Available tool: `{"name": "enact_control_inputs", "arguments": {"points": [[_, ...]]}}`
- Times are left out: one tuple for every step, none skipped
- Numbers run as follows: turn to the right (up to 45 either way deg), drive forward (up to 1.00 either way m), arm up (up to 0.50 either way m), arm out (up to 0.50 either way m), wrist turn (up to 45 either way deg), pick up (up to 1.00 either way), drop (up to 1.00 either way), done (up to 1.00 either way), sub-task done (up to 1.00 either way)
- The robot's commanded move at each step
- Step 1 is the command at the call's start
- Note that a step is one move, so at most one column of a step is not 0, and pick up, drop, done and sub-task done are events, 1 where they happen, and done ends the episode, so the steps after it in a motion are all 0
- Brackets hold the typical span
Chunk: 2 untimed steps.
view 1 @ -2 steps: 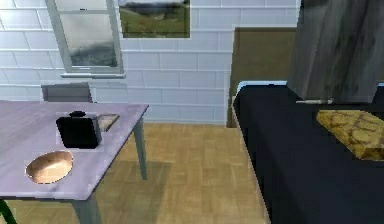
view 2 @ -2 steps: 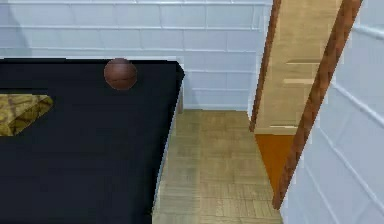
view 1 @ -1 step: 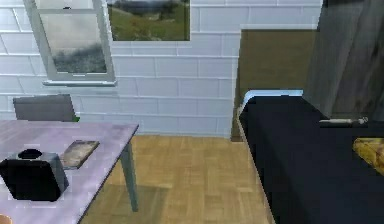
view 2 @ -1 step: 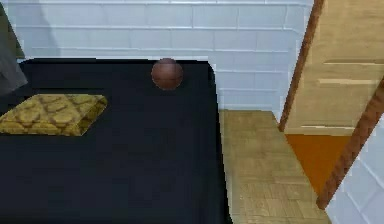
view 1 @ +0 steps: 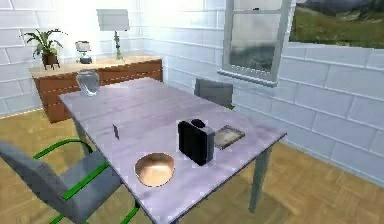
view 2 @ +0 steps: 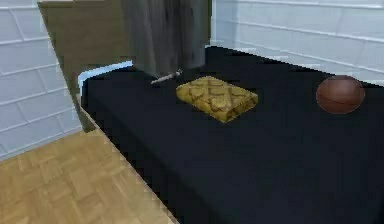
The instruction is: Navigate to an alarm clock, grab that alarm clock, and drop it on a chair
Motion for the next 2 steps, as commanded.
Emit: {"name": "enact_control_inputs", "arguments": {"points": [[-45.0, 0.00, 0.00, 0.00, 0.0, 0.00, 0.00, 0.00, 0.00], [-39.0, 0.00, 0.00, 0.00, 0.0, 0.00, 0.00, 0.00, 0.00]]}}
